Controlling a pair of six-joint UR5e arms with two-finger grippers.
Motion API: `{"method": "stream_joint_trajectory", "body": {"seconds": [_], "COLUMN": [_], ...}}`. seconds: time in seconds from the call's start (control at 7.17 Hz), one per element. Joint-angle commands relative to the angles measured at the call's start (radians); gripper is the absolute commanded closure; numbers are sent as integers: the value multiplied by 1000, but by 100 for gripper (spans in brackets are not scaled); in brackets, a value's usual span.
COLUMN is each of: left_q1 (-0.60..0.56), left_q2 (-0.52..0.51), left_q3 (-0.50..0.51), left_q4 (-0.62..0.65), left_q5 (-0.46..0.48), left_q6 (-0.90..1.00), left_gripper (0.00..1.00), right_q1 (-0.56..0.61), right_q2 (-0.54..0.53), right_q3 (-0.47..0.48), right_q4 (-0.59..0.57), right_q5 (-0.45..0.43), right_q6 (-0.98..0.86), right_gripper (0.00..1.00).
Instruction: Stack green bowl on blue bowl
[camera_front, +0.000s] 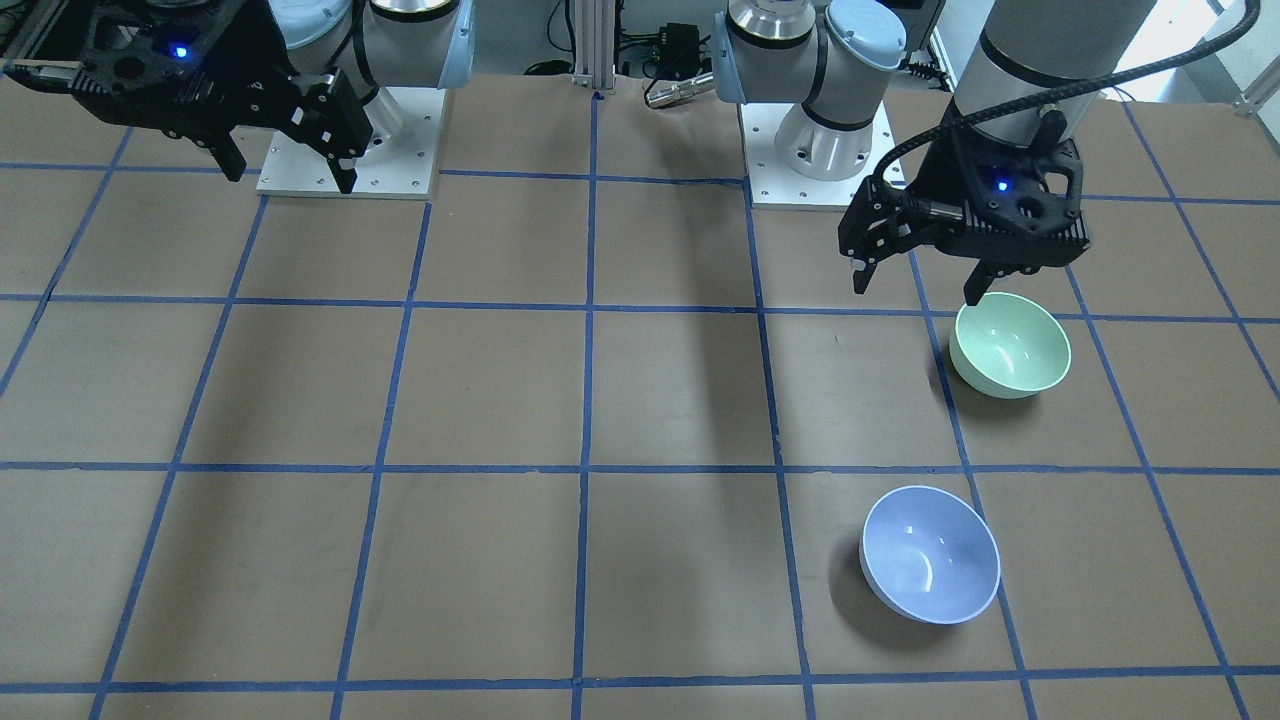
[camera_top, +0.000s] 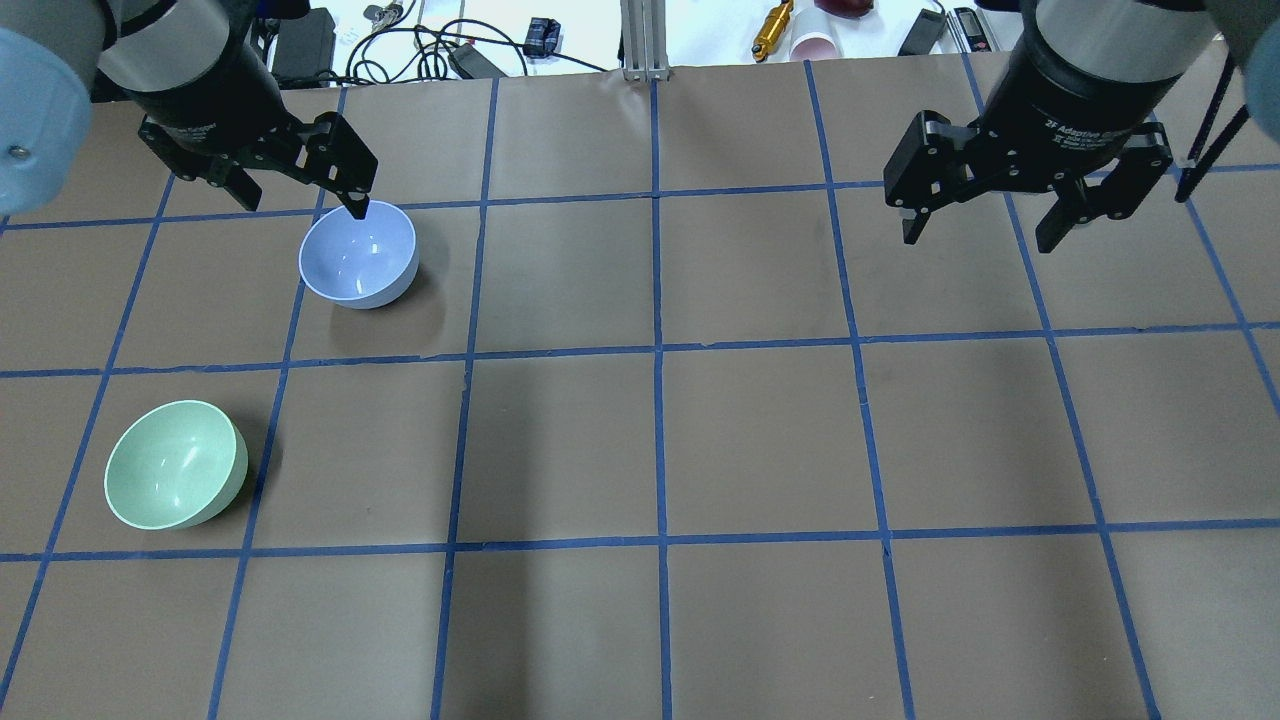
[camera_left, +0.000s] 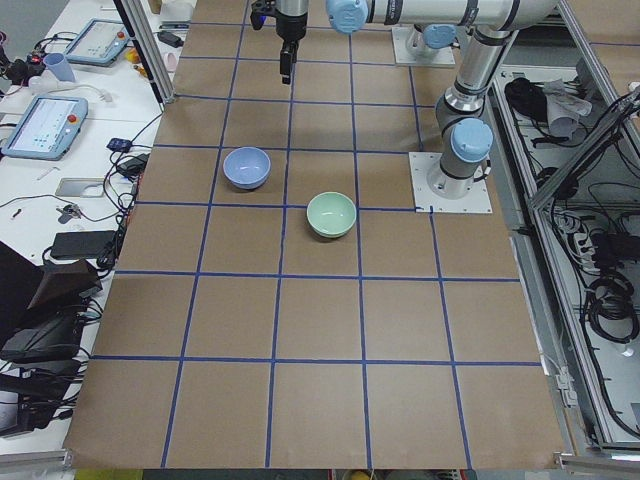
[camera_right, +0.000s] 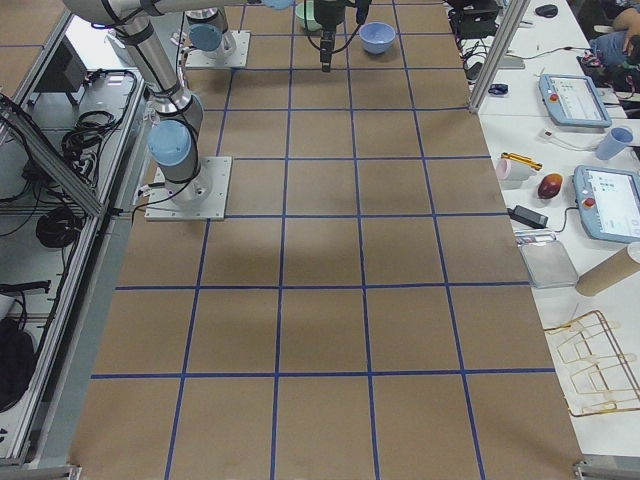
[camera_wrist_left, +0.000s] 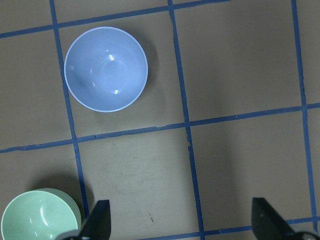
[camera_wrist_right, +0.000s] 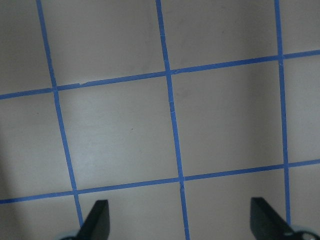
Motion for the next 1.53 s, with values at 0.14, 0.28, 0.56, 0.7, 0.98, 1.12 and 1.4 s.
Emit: {"method": "stream_joint_trajectory", "body": {"seconds": [0.14,0.28,0.56,0.7,0.98,1.12,1.4], "left_q1": [0,2,0,0,7,45,181], "left_q2": [3,3,3,2,6,-7,-23], "left_q3": [2,0,2,0,-6,3,-3], "left_q4": [1,-1,1,-1,-5,-7,-10], "left_q5": [-1,-1,-7,-6,0,-13,-33], "left_q6": [-2,-2,-2,-2,-2,0,21], "left_gripper": [0,0,0,0,0,0,0], "right_q1": [0,0,0,0,0,0,0], "right_q2": [0,0,0,0,0,0,0], "right_q3": [1,-1,-1,-1,-1,-1,1], "right_q4": [0,0,1,0,0,0,0], "right_q5": [0,0,0,0,0,0,0], "right_q6": [0,0,0,0,0,0,0], "right_gripper": [0,0,0,0,0,0,0]}}
